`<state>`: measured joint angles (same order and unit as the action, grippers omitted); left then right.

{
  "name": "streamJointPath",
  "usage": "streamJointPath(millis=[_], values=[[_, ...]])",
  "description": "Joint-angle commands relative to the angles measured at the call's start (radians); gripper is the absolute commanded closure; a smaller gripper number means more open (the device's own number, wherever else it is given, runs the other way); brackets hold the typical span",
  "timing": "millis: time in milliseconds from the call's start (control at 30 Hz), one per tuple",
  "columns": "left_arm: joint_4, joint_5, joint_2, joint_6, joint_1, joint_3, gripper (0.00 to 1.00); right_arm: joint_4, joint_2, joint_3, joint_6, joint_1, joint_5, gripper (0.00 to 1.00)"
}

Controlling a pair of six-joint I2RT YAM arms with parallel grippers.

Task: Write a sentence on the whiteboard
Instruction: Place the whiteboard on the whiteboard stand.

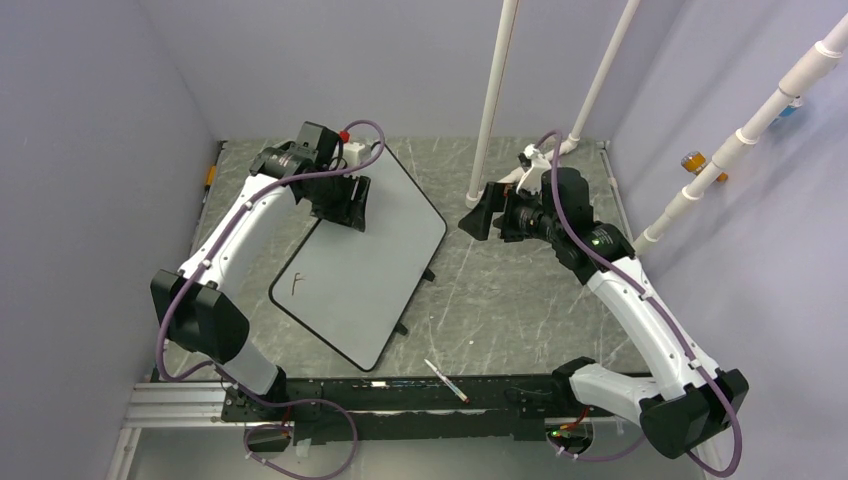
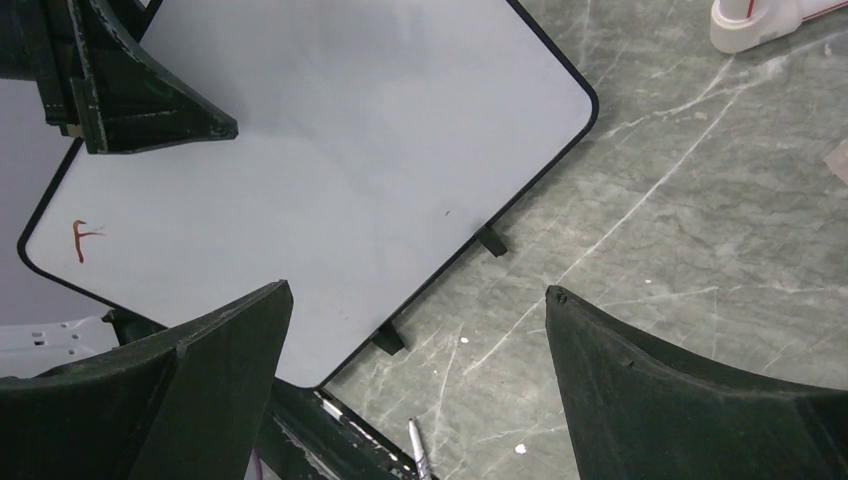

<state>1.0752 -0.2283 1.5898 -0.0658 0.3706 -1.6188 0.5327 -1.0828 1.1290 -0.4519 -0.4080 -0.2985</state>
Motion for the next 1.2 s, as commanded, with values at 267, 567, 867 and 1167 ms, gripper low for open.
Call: streamJointPath(millis=[267,567,867,1167], values=[[-0.07,0.051,-0.001,0.022,0.029,-0.071,0.22,-0.041,0.024,-0.027,0.008,0.004,-0.045,0.01],[-0.079,0.112,0.012,0.018,0.042,-0.101,0.11,-0.039,0.057,-0.068,0.064,0.005,-0.102,0.02],[-0.083,0.168,0.028,0.03,0.044,-0.11,0.09,-0.062,0.088,-0.148,0.096,-0.008,-0.178,0.09],[-0.112,0.225,0.005,0.037,0.044,-0.045,0.05,-0.031,0.049,-0.273,0.101,-0.299,0.064,0.15]])
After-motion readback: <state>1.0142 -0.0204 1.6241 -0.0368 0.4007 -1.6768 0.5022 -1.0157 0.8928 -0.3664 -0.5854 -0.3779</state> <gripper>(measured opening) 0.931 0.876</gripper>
